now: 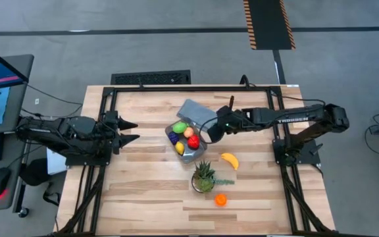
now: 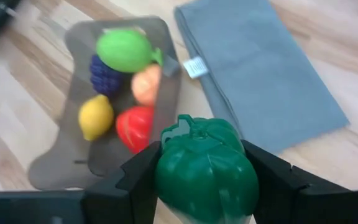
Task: Pick and placing Produce into tupperware
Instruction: Put the green bell pepper into the black bin
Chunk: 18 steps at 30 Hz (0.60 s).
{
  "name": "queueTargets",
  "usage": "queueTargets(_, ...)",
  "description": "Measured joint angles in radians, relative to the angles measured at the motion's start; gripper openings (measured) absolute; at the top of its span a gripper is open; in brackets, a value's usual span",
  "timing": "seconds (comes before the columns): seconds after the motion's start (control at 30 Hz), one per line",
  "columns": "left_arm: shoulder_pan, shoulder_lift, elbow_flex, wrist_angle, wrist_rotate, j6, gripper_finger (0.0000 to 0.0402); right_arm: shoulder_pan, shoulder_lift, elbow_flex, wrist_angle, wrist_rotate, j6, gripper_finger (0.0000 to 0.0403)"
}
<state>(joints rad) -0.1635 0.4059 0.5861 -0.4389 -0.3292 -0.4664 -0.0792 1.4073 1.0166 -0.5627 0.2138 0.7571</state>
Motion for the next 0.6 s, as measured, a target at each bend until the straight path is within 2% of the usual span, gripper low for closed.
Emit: queueTargets(0.6,0.000,0.000,0.000,0.001,0.000,0.000,0.0269,0.034,0.225,0.205,0.100,-0.073,-0.131,0.0222)
